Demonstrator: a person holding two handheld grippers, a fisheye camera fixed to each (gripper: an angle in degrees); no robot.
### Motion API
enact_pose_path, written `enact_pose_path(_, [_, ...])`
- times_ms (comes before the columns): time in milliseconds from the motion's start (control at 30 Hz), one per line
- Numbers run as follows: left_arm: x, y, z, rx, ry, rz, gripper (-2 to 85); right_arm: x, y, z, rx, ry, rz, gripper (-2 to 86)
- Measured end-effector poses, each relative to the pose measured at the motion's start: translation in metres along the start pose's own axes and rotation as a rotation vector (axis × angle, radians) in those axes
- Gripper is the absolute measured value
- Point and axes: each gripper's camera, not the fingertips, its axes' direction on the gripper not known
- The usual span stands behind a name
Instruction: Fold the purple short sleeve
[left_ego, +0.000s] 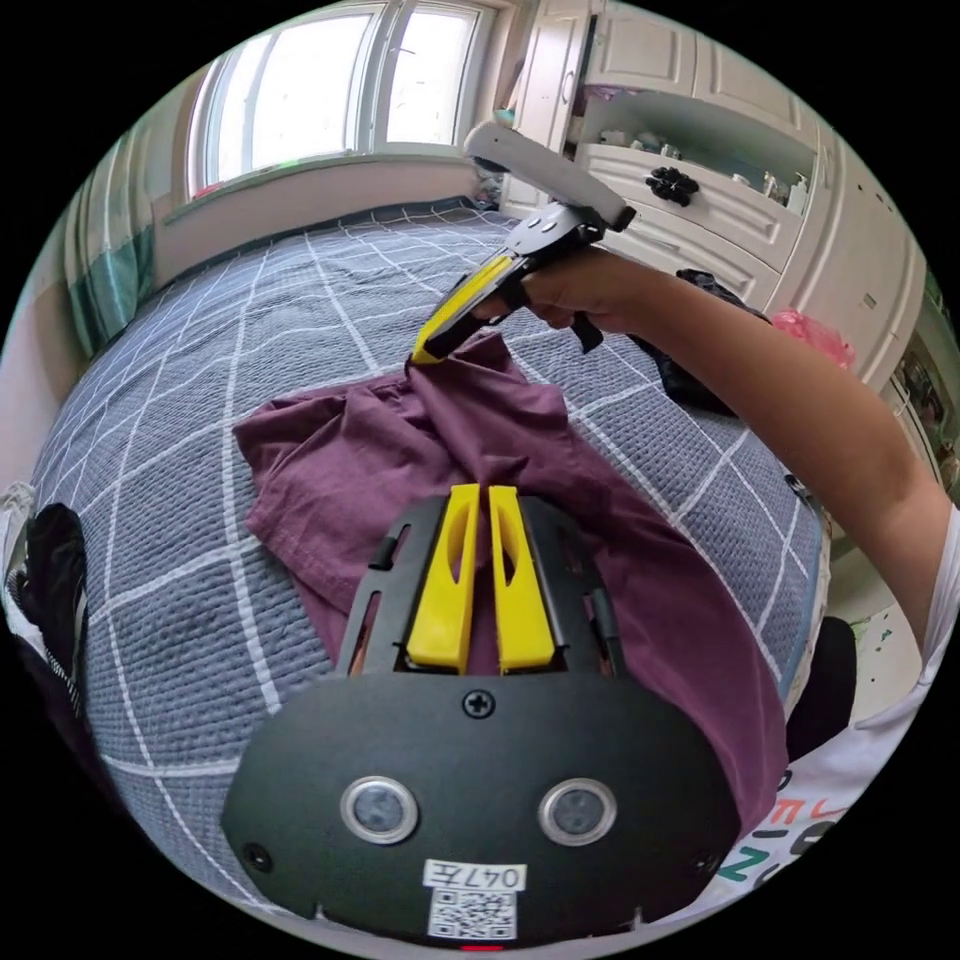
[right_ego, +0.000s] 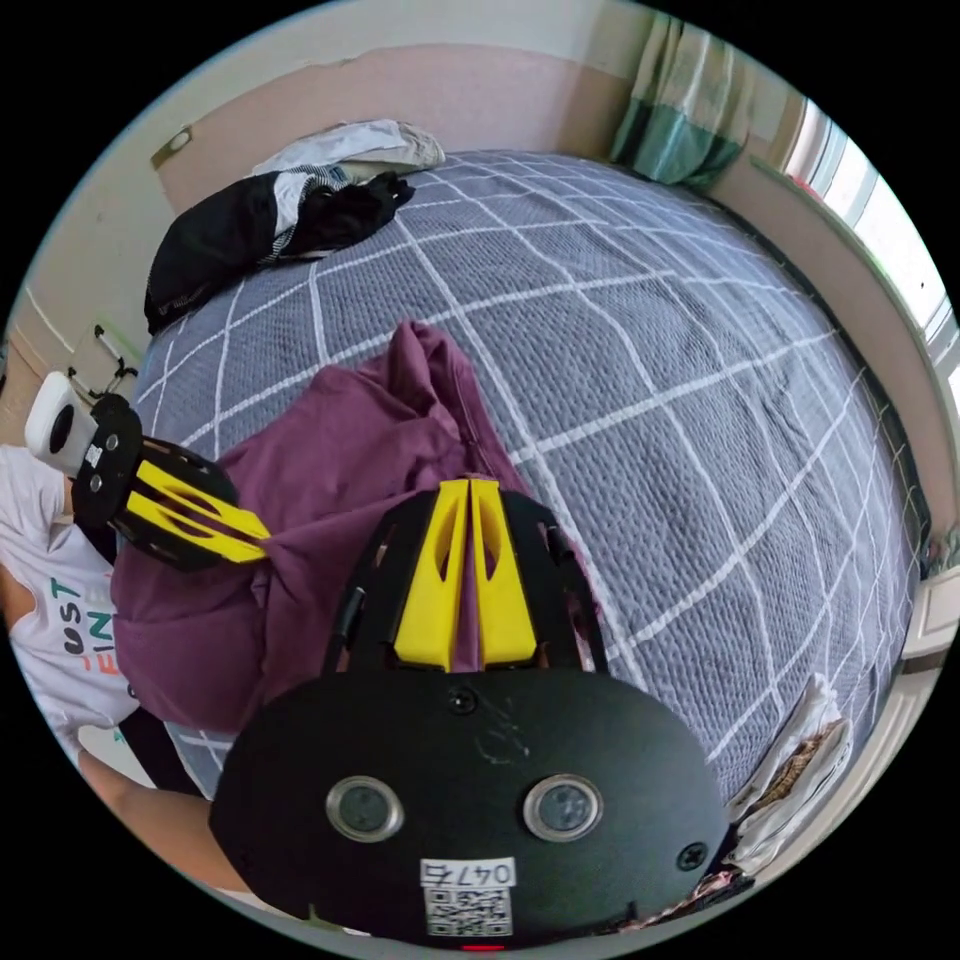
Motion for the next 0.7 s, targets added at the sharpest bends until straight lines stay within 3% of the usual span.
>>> enact_pose_path(200, [-0.004, 0.047, -0.037, 0.012, 0.001, -0.047, 4.5, -0.029, -0.003, 0.028, -0.107, 0.047, 0.019, 6.2])
enact_pose_path(367, [0.004, 0.098, -0.091, 0.02, 0.067, -0.028, 5.3, -0.089, 0.051, -0.065, 0.274, 0.185, 0.121, 3.5])
enact_pose_path(433, [0.015, 0.121, -0.104, -0.032, 0.08, -0.018, 5.1, -0.135, 0.076, -0.088, 0.317, 0.225, 0.064, 2.0])
enact_pose_path(567, [0.043, 0.181, -0.126, -0.123, 0.006, -0.039, 5.1, -0.233, 0.111, -0.074, 0.145, 0.33, -0.022, 0.4])
enact_pose_path(700, [0.061, 0.225, -0.146, -0.164, -0.006, -0.099, 5.5, -0.271, 0.118, -0.023, -0.037, 0.273, -0.021, 0.2])
